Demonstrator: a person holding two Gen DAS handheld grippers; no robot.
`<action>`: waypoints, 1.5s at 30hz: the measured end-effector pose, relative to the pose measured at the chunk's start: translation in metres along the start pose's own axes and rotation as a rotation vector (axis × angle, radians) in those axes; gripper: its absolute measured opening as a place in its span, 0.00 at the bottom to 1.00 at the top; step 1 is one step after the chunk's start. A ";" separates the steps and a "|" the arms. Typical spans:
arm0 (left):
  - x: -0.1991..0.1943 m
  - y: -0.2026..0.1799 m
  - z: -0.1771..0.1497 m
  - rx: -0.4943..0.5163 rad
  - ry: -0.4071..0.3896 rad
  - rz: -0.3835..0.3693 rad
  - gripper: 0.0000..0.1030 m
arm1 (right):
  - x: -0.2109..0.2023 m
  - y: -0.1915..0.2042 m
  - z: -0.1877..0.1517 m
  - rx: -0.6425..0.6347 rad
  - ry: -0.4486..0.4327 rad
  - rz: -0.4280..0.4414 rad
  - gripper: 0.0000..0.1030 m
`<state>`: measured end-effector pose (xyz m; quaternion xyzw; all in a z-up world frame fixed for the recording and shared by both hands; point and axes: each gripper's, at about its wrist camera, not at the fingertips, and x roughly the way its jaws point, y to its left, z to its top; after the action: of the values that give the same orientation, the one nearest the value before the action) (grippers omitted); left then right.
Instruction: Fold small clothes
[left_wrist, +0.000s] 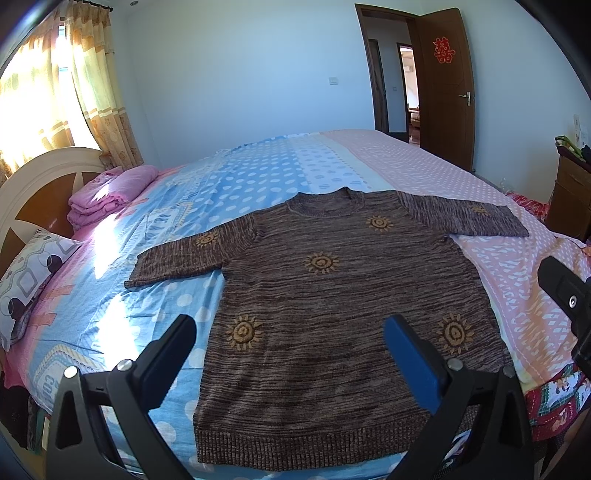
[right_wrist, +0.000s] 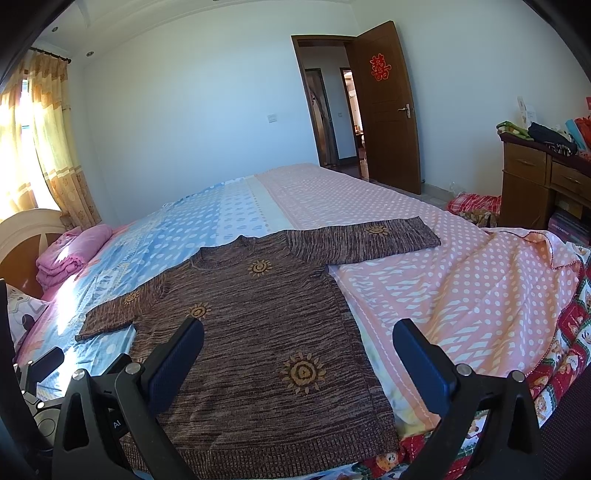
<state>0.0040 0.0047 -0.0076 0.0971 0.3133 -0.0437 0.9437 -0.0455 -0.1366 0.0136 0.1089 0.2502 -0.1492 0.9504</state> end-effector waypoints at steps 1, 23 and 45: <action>0.000 0.000 0.000 0.000 0.000 0.000 1.00 | 0.000 0.000 0.000 0.000 0.000 0.000 0.99; 0.001 -0.003 -0.002 -0.002 0.004 -0.003 1.00 | 0.000 0.001 0.000 -0.001 0.001 0.000 0.99; 0.040 0.002 0.003 -0.040 0.068 -0.069 1.00 | 0.026 -0.007 -0.001 -0.030 -0.032 -0.045 0.99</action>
<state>0.0375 0.0054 -0.0290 0.0686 0.3494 -0.0667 0.9321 -0.0268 -0.1492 -0.0015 0.0868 0.2396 -0.1683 0.9522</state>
